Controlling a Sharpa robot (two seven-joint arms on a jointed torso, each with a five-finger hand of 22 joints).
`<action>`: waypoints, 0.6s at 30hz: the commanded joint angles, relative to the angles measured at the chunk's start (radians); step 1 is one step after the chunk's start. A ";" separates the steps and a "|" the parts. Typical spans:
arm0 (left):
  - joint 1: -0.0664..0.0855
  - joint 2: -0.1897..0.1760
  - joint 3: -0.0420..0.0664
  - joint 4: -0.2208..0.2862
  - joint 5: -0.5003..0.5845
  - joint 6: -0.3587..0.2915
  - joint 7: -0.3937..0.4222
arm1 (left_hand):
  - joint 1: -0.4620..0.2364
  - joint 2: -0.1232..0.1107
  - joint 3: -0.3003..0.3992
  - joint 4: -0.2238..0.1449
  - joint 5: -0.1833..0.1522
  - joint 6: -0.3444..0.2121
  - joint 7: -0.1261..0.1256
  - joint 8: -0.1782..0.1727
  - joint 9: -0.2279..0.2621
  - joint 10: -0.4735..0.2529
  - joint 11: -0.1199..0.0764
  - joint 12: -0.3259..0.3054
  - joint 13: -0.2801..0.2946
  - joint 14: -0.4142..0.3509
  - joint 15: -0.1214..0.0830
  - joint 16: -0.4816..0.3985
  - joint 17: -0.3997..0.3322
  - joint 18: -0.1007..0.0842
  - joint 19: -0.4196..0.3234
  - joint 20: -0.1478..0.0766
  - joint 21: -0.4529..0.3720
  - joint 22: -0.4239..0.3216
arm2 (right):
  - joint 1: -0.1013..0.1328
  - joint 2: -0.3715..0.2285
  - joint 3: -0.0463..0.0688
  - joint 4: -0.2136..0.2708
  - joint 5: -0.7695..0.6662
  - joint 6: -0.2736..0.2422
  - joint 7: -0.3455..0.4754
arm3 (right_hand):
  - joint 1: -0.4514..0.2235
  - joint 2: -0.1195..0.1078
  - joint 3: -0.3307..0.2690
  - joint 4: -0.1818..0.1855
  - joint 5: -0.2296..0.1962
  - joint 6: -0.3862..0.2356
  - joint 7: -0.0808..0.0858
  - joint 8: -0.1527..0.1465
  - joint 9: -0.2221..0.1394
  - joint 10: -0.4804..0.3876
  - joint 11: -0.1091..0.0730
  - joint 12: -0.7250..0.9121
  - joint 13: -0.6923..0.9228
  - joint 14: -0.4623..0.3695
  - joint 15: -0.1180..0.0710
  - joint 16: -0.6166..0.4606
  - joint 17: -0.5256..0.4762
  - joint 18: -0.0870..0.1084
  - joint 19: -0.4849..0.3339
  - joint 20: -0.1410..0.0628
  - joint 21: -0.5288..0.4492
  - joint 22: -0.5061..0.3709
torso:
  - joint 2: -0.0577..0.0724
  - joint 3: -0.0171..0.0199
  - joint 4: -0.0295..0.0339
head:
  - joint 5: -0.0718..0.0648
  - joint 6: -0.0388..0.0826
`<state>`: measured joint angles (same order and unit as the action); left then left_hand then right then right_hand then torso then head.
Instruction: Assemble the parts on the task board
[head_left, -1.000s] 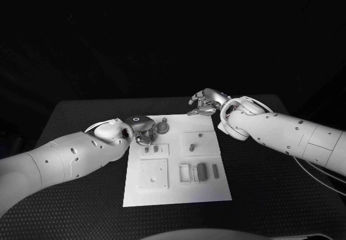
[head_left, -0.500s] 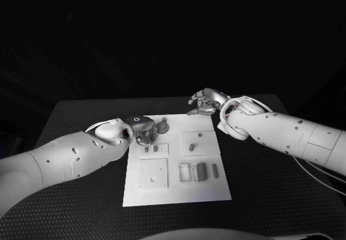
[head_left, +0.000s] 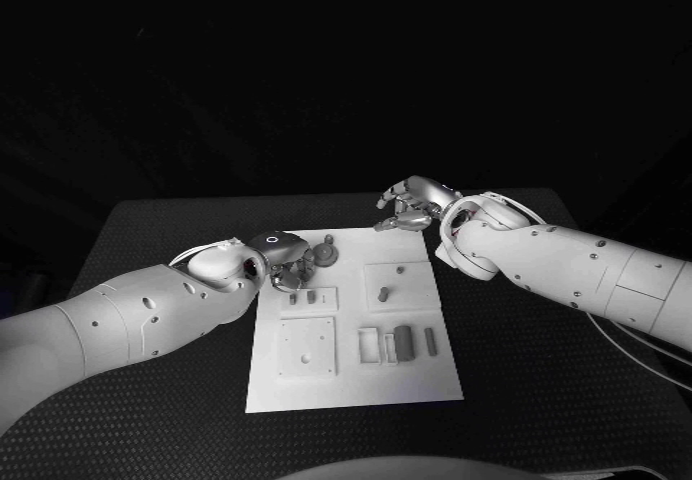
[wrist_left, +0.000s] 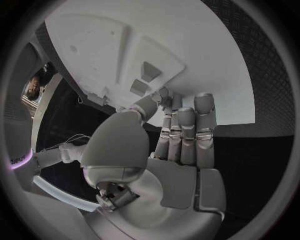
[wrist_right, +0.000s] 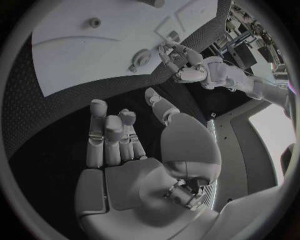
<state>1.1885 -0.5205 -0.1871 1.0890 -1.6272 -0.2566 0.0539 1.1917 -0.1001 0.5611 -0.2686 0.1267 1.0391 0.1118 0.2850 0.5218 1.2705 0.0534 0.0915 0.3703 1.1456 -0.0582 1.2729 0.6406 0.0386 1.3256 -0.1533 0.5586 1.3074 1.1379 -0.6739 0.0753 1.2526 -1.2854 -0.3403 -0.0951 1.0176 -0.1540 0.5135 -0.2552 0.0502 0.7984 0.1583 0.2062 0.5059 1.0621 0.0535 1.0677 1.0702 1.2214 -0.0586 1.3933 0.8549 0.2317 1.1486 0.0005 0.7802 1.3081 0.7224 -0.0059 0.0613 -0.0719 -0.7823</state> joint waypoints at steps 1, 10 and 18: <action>-0.005 -0.002 -0.004 -0.001 0.013 0.013 0.021 | -0.002 -0.012 -0.002 -0.004 -0.010 -0.007 0.007 -0.002 -0.002 -0.003 0.001 -0.008 0.001 -0.004 0.001 -0.005 0.000 0.100 -0.004 -0.002 -0.009 0.018 | -0.001 0.000 0.000 0.001 0.000 0.002 0.006 | -0.008 -0.001 0.000 0.006 -0.002 -0.002 0.008 0.006 -0.002 -0.008 -0.002 0.007 -0.002 -0.005 -0.001 -0.004 -0.001 0.030 -0.001 -0.004 -0.006 0.017 | 0.000 -0.0005 0.0003 | 0.000 0.000; -0.005 -0.003 -0.004 -0.001 0.019 -0.001 0.020 | -0.007 -0.024 -0.008 -0.001 -0.058 -0.026 0.015 -0.012 -0.008 -0.017 0.008 -0.019 0.003 -0.016 0.007 -0.012 -0.001 0.099 -0.013 0.003 -0.020 0.016 | -0.001 -0.001 0.000 0.000 0.000 0.002 0.005 | -0.009 -0.001 0.000 0.006 -0.002 -0.002 0.008 0.006 -0.002 -0.008 -0.002 0.007 -0.002 -0.005 -0.001 -0.004 -0.001 0.030 -0.001 -0.004 -0.006 0.017 | 0.000 -0.0008 0.0001 | 0.000 0.000; -0.005 -0.005 -0.004 -0.002 0.027 -0.002 0.014 | -0.016 -0.040 -0.018 0.003 -0.064 -0.064 0.029 -0.031 -0.018 -0.022 0.009 -0.021 0.008 -0.018 0.009 -0.013 0.000 0.101 -0.013 0.005 -0.024 0.016 | -0.001 -0.001 0.000 0.000 0.000 0.002 0.005 | -0.009 -0.001 0.000 0.006 -0.002 -0.002 0.008 0.005 -0.002 -0.008 -0.002 0.007 -0.002 -0.005 -0.001 -0.004 -0.002 0.030 -0.001 -0.004 -0.006 0.017 | 0.000 -0.0006 0.0000 | 0.001 0.002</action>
<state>1.1853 -0.5252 -0.1895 1.0870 -1.6073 -0.2660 0.0628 1.1757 -0.1345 0.5472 -0.2657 0.0666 0.9780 0.1409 0.2559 0.5044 1.2557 0.0609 0.0763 0.3771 1.1369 -0.0493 1.2653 0.6404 0.0368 1.3167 -0.1519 0.5386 1.3081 1.1376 -0.6746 0.0753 1.2521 -1.2847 -0.3405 -0.0949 1.0176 -0.1541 0.5135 -0.2552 0.0503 0.7962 0.1606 0.2062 0.5053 1.0597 0.0507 1.0718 1.0694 1.2212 -0.0584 1.3933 0.8549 0.2317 1.1470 0.0023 0.7802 1.3081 0.7221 -0.0067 0.0614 -0.0711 -0.7810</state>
